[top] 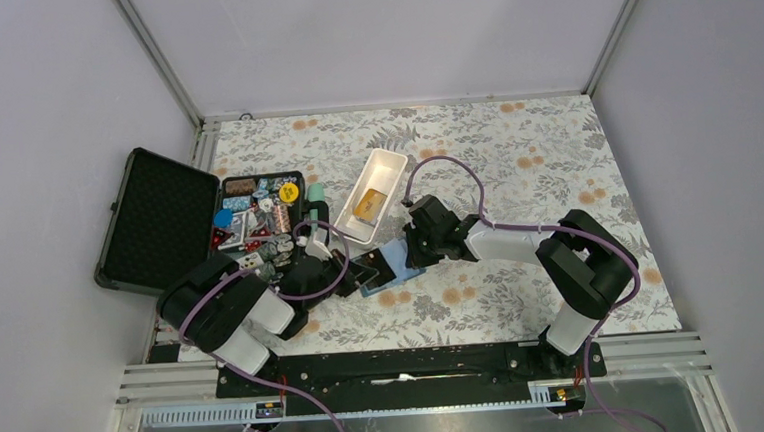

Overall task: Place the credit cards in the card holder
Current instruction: Insert the credit card into the card holder.

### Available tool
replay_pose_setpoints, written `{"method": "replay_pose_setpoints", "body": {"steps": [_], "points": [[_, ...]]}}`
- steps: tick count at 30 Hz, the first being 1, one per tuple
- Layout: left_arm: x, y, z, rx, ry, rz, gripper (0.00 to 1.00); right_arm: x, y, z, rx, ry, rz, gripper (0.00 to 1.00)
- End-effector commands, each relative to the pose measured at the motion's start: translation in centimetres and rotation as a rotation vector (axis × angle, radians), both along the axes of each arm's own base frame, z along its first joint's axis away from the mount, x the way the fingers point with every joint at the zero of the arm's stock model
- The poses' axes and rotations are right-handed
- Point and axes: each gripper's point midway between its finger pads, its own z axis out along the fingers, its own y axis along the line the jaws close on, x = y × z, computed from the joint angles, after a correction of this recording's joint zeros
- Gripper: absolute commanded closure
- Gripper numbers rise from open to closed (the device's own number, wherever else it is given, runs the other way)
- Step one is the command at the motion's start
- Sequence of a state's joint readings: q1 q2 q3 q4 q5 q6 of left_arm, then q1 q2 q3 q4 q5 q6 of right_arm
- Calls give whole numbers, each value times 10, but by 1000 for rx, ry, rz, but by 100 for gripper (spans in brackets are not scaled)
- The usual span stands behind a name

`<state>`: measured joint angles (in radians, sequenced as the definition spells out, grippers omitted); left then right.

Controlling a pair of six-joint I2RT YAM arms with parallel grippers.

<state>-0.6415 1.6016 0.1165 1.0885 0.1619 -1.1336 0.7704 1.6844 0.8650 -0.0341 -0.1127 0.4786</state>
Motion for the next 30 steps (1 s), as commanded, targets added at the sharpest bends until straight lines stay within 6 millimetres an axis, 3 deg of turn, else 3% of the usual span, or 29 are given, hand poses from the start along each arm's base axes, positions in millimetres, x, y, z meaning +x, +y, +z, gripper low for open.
{"method": "replay_pose_setpoints", "body": {"steps": [1,16,30], "points": [[3,15,-15,129,-16,27,100,-13,-4,-10,-52,45,19,100],[4,6,-15,110,-13,17,100,-14,-1,-10,-51,46,24,100],[-8,-4,-16,43,17,7,100,-14,0,-11,-58,48,31,100]]}}
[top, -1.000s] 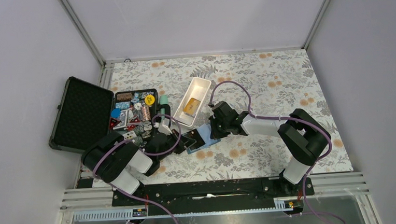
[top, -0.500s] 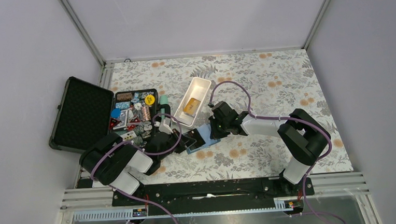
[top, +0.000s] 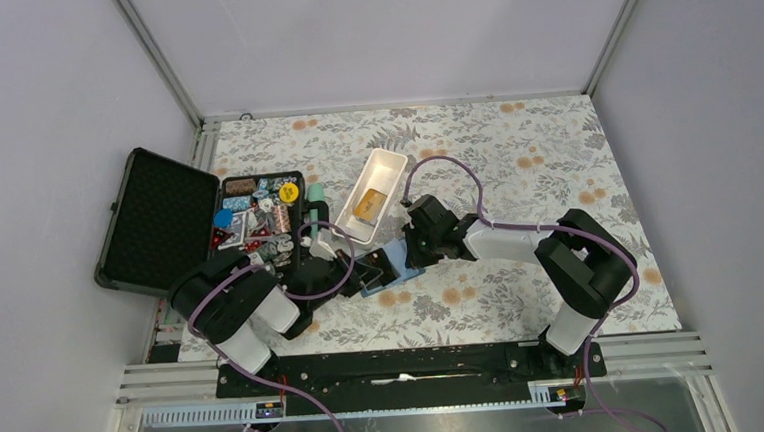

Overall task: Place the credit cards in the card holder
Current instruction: Insert the credit card into the card holder.

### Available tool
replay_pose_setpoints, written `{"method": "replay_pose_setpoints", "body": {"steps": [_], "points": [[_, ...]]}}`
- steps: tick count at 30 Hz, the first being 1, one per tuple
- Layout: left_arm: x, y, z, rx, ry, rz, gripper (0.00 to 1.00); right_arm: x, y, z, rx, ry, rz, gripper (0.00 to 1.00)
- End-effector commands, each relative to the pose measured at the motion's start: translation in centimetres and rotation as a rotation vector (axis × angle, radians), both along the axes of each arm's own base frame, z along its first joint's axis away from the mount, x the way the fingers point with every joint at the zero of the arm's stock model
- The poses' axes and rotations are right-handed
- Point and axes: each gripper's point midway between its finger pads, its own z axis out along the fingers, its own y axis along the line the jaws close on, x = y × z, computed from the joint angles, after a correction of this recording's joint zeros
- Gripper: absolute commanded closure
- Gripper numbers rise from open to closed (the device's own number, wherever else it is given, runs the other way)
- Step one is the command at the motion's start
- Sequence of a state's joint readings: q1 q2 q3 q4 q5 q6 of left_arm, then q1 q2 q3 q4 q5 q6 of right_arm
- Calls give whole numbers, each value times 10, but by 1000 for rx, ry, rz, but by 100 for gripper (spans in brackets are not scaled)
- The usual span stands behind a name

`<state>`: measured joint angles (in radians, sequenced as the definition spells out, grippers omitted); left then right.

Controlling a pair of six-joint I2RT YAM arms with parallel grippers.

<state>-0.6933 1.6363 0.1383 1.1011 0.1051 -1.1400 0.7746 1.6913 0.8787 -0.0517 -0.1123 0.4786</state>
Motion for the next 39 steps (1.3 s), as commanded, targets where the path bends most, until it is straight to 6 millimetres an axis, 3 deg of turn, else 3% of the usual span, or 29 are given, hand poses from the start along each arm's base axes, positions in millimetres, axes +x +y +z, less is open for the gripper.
{"method": "replay_pose_setpoints", "body": {"steps": [1,8,16,24,39], "points": [[-8,6,-14,28,32,9,100,-13,-1,-11,-50,42,25,100],[-12,19,-23,41,103,78,100,-14,-3,-12,-57,41,22,100],[-11,3,-18,-11,108,26,100,-14,-2,-12,-60,42,23,100],[-14,2,-27,-25,160,34,100,-14,-4,-12,-73,35,19,100],[-13,-7,-23,-62,160,5,100,-14,-2,-11,-70,33,22,100]]}}
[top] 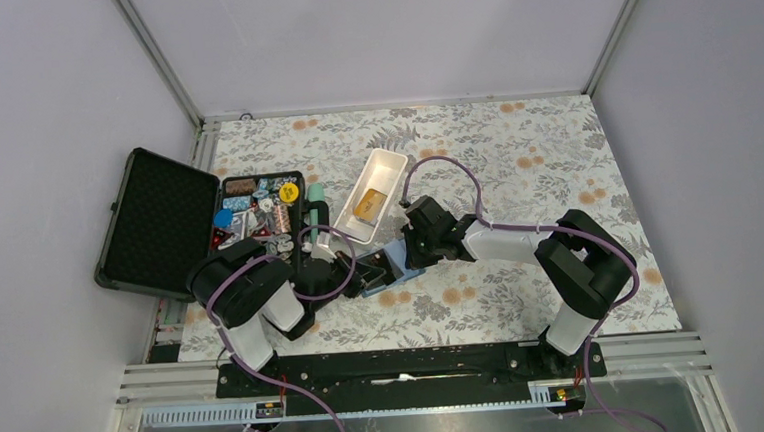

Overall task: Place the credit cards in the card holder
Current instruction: Insert the credit card into the card holder.

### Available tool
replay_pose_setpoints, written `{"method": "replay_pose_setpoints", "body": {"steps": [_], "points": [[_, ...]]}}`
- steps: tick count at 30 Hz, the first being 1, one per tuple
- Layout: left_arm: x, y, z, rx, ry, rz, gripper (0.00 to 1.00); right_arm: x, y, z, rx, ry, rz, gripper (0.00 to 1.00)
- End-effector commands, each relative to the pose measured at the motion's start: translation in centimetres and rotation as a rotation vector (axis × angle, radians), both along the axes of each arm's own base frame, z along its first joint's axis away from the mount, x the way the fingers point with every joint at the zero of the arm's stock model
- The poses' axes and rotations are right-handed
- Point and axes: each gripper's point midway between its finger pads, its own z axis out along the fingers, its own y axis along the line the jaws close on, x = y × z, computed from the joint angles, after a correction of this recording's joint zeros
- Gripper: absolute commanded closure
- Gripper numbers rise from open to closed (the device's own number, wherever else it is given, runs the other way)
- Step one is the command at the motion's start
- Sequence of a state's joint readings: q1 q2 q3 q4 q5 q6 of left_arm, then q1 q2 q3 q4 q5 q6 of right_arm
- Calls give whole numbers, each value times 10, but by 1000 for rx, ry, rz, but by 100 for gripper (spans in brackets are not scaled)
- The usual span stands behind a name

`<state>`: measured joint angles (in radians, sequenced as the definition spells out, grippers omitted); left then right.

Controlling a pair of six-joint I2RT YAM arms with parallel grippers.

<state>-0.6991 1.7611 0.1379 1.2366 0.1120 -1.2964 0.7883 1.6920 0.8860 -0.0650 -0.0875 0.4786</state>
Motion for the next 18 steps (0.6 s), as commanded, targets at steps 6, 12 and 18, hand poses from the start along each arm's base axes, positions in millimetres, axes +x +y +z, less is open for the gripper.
{"method": "replay_pose_setpoints", "body": {"steps": [6,12,18], "points": [[-12,-5,-16,28,57,-67,100,-12,-3,-11,-54,41,18,100],[-12,-9,-18,22,57,-85,100,-12,-2,-12,-56,42,20,100],[-11,-9,-19,28,60,-83,100,-12,-2,-11,-55,42,22,100]]}}
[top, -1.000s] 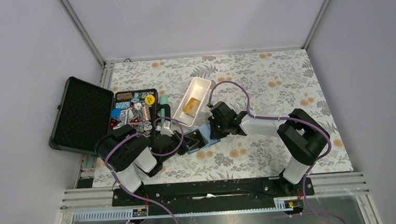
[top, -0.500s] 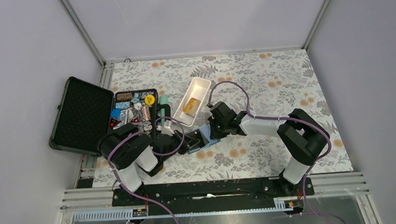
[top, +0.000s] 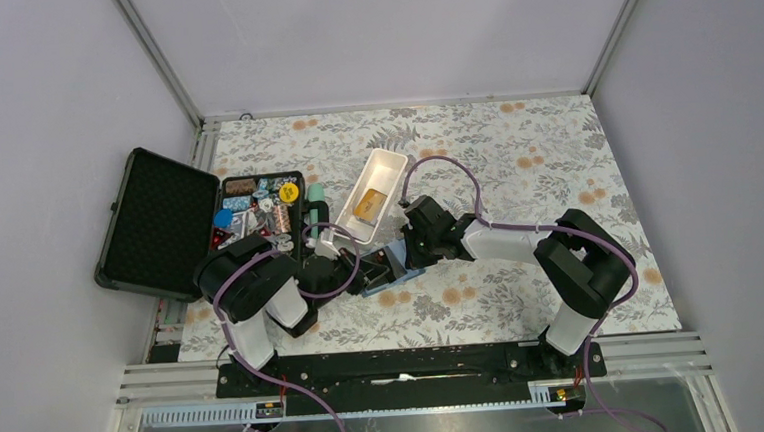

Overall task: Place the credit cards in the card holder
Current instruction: Insert the credit card into the card holder.

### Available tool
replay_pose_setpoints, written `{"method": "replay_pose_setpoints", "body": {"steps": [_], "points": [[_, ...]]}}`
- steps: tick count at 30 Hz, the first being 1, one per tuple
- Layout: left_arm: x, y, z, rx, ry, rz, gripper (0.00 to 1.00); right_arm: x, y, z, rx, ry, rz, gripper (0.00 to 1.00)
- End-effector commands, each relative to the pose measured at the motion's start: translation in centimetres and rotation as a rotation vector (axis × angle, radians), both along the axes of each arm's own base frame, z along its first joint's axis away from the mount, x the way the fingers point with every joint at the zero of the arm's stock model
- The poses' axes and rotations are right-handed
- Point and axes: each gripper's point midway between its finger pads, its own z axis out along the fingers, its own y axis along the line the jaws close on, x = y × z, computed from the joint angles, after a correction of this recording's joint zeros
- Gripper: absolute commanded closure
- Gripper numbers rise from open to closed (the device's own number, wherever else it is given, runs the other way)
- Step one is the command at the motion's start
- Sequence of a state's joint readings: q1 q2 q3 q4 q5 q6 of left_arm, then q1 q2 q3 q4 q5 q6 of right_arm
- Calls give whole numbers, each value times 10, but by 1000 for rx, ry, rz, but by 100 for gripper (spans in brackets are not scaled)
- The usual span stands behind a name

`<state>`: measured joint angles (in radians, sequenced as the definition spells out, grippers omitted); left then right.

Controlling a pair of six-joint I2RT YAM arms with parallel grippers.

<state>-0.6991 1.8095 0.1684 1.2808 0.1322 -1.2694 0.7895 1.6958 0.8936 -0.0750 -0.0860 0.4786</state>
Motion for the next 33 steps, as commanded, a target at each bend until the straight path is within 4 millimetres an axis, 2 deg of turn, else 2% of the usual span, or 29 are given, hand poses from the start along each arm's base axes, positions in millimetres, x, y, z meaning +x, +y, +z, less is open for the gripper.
{"method": "replay_pose_setpoints", "body": {"steps": [1,3,11,19,25,33], "points": [[-16,-1,-21,39,94,-54,100,-11,-2,-11,-49,38,22,100],[-17,0,-23,52,98,-52,100,-12,-2,-10,-52,39,25,100],[-16,5,-24,102,102,-46,73,-11,-3,-9,-56,32,23,100],[-18,12,-28,168,122,-41,60,-11,-6,-9,-65,29,17,100],[-21,22,-35,253,159,-31,57,-12,-6,-8,-65,30,18,100],[-17,36,-31,370,156,-5,56,-11,-5,-8,-64,31,20,100]]}}
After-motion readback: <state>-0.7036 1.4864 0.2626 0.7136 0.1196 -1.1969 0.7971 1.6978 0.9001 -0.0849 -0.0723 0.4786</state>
